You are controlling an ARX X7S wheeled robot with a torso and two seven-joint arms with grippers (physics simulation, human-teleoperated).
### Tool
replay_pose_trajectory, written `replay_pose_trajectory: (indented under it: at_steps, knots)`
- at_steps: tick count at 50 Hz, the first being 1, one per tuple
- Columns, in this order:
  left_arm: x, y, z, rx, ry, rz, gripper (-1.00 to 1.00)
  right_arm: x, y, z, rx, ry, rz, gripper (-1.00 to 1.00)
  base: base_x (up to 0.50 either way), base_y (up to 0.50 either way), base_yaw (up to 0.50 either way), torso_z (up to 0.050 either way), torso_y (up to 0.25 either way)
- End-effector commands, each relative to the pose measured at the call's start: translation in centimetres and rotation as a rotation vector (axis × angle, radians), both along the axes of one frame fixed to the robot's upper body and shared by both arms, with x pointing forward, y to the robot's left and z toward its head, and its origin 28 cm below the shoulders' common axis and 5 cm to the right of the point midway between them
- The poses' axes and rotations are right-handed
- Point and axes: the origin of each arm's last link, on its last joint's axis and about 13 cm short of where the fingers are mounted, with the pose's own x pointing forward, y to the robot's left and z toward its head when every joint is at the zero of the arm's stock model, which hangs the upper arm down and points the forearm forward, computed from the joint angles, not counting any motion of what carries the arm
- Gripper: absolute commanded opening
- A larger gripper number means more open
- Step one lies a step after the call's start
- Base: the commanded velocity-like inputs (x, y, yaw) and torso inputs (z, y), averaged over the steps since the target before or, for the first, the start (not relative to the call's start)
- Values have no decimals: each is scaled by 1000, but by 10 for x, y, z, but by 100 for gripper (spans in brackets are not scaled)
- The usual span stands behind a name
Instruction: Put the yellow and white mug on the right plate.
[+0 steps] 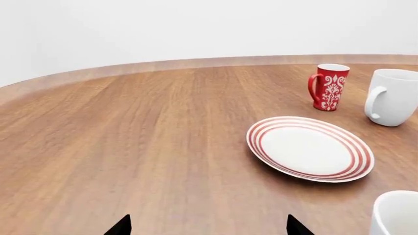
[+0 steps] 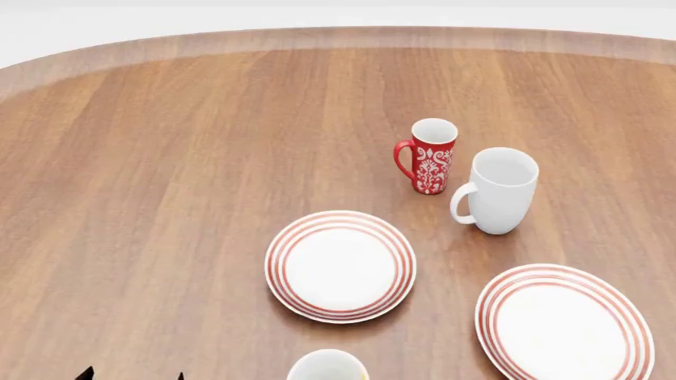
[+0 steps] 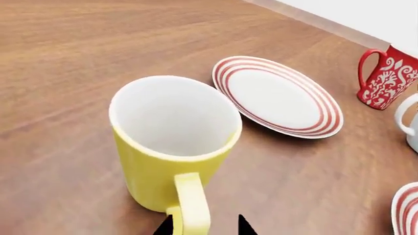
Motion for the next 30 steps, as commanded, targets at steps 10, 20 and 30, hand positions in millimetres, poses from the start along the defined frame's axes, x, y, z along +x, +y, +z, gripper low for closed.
replay_pose_trajectory:
  at_steps: [10, 20, 30]
  knots:
    - [1, 0, 3, -3, -32, 6, 100, -2, 1, -7, 16, -2, -17, -100, 0, 0, 0, 0, 0]
    - [1, -1, 3, -3, -33, 6, 100, -3, -2, 0, 35, -37, -47, -100, 0, 0, 0, 0, 0]
    - [1, -1, 3, -2, -33, 4, 100, -8, -10, 17, 47, -86, -74, -100, 0, 0, 0, 0, 0]
